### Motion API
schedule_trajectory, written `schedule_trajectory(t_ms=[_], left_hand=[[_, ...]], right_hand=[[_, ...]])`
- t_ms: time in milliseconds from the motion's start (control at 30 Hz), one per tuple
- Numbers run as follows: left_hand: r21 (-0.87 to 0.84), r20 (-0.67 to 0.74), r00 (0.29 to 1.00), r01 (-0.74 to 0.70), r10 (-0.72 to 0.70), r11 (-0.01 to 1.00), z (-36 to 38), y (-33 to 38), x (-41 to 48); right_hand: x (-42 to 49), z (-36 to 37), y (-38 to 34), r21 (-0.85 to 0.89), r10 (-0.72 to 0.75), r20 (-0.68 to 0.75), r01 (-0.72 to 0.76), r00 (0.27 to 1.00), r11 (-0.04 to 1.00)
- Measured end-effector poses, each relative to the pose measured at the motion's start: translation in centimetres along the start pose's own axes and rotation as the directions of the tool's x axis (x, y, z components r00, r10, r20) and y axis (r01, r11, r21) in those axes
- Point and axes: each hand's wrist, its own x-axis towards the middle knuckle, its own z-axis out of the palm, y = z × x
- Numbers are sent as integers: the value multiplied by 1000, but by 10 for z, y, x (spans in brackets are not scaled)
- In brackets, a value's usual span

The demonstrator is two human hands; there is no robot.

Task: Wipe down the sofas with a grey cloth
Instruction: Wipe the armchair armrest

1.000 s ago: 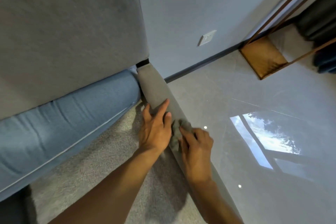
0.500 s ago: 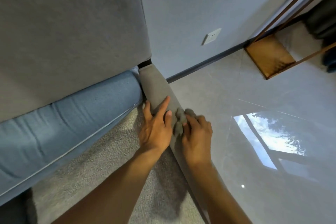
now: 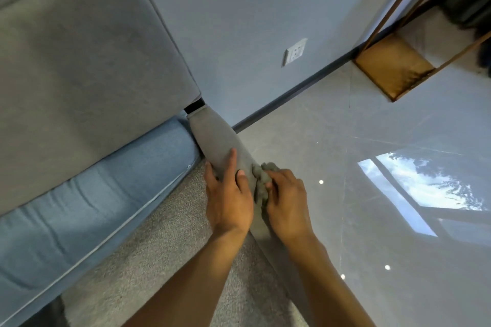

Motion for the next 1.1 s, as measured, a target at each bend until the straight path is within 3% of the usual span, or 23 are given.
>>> schedule_trajectory(t_ms=[200,300,367,533,600,767,900,1100], left_hand=[[61,-20,1000,-1,2,998,4,1,2],[47,28,998,59,-60,997,4,9,2],[44,54,994,94,-97,995,1,15,2],[37,58,993,101,-103,994,-4,22,-3],[9,45,995,88,-88,996,0,17,-11],[-77,56,996,69,-65,995,16,3,-42],[-109,53,999,7,-2,994,24,-5,-66],[-69,176,984,21,-9,997,28,-3,-117]], right_hand=[[43,18,0,43,-9,53,7,999,999],[-14,-6,17,32,-58,21,58,998,998],[-61,-25,32,4,-13,-9,13,1000,1000],[-186,-58,83,-239,8,-269,-74,963,968],[-217,-70,92,-306,2,-292,-96,956,947],[-177,-45,68,-322,-97,-225,20,970,947],[-136,-33,40,-209,-61,-131,32,990,977],[-227,-78,84,-339,-65,-92,30,994,940]])
